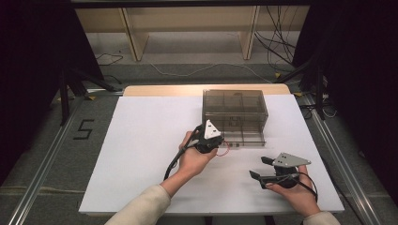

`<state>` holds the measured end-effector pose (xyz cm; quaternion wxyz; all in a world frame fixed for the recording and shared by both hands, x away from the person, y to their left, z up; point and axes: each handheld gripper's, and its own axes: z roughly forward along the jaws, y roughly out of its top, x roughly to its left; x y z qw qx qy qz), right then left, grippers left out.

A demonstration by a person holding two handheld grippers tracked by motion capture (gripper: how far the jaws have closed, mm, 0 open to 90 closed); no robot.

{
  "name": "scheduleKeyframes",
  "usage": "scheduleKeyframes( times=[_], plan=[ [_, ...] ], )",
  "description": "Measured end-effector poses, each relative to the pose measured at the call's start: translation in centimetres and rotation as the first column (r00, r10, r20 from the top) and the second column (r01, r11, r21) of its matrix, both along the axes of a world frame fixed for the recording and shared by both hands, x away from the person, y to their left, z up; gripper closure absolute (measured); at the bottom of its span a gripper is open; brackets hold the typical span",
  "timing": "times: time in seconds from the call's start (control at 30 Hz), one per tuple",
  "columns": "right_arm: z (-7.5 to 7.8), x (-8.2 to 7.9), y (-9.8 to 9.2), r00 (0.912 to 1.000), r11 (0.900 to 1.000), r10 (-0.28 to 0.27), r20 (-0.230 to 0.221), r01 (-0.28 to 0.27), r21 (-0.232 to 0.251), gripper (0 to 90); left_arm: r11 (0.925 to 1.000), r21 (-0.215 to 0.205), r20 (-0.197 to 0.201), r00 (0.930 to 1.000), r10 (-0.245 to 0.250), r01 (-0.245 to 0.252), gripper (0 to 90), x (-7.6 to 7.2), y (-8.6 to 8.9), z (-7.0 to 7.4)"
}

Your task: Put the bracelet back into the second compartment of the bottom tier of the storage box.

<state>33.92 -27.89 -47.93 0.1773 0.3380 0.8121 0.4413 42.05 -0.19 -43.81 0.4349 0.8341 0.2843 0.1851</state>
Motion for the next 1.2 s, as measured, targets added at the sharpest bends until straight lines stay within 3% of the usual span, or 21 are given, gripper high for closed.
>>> scheduleKeyframes(
  times=[1.2],
  plan=[
    [0.0, 0.0, 0.0, 1.0, 1.0, -0.007, -0.005, 0.007, 0.006, 27.6, 0.9999, 0.004, 0.009, 0.9999, -0.009, 0.009, 87.0, 1.7, -2.4, 0.2]
  ],
)
